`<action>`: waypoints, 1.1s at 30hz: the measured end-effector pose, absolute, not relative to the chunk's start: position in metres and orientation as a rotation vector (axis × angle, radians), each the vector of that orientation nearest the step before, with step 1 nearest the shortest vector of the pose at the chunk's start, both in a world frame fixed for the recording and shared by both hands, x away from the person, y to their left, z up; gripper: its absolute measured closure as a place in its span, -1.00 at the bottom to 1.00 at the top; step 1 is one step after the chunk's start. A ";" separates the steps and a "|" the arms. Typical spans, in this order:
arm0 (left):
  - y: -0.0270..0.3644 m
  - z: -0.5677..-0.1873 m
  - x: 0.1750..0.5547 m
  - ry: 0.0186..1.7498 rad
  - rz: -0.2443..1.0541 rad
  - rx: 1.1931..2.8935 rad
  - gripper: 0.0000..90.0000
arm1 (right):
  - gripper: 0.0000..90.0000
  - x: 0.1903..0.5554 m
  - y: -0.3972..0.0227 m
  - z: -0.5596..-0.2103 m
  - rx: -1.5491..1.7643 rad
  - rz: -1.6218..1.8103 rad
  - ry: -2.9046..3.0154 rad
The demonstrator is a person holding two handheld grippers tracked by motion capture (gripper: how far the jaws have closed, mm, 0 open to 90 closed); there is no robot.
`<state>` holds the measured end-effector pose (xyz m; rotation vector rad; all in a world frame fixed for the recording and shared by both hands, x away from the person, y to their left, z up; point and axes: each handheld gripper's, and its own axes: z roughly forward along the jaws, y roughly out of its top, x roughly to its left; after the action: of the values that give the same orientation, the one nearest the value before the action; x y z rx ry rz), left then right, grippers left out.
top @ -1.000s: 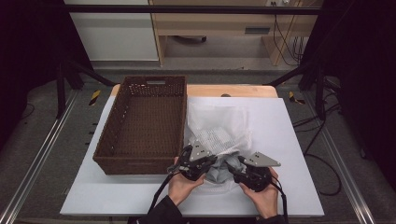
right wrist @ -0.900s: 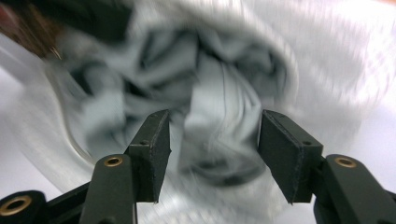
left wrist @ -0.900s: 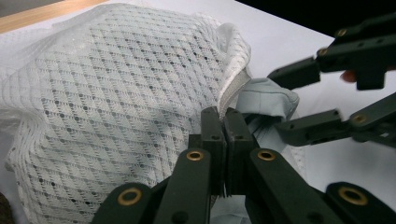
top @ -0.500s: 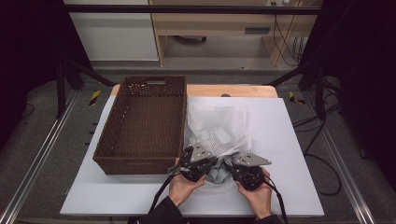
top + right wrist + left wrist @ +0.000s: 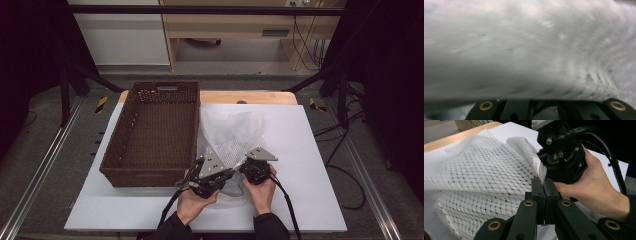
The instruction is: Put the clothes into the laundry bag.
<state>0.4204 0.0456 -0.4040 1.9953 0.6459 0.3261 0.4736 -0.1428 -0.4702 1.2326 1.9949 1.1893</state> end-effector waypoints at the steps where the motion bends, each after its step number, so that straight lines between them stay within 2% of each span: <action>1: 0.046 -0.406 0.421 0.650 0.324 2.001 0.98 | 0.85 0.475 -0.143 -0.471 1.243 1.186 1.988; 5: 0.047 -0.412 0.425 0.673 0.321 2.007 0.98 | 0.69 0.467 -0.145 -0.465 1.223 1.181 2.013; 8: 0.050 -0.416 0.427 0.686 0.319 2.003 0.97 | 0.44 0.455 -0.154 -0.456 1.175 1.213 2.036; 12: 0.054 -0.417 0.428 0.692 0.322 1.995 0.97 | 0.20 0.432 -0.168 -0.446 1.122 1.271 2.063; 16: 0.057 -0.417 0.426 0.689 0.332 1.982 0.97 | 0.05 0.416 -0.170 -0.442 1.081 1.295 2.107; 22: 0.063 -0.416 0.424 0.688 0.352 1.982 0.97 | -0.13 0.415 -0.156 -0.451 1.073 1.228 2.193; 25: 0.067 -0.420 0.422 0.686 0.344 1.985 0.97 | -0.10 0.416 -0.152 -0.461 1.089 1.198 2.217; 27: 0.068 -0.423 0.422 0.686 0.331 1.989 0.97 | -0.01 0.420 -0.148 -0.468 1.089 1.158 2.236; 29: 0.067 -0.424 0.421 0.679 0.339 2.000 0.97 | 0.16 0.425 -0.143 -0.477 1.086 1.090 2.243; 31: 0.066 -0.424 0.421 0.678 0.334 2.001 0.97 | 0.46 0.430 -0.140 -0.484 1.096 1.074 2.241; 33: 0.065 -0.425 0.421 0.674 0.334 2.002 0.97 | 0.90 0.433 -0.140 -0.483 1.113 1.099 2.233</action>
<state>0.4208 0.0651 -0.4252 2.0022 0.6744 0.3335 0.4335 -0.1396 -0.4834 1.1132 2.2328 1.0990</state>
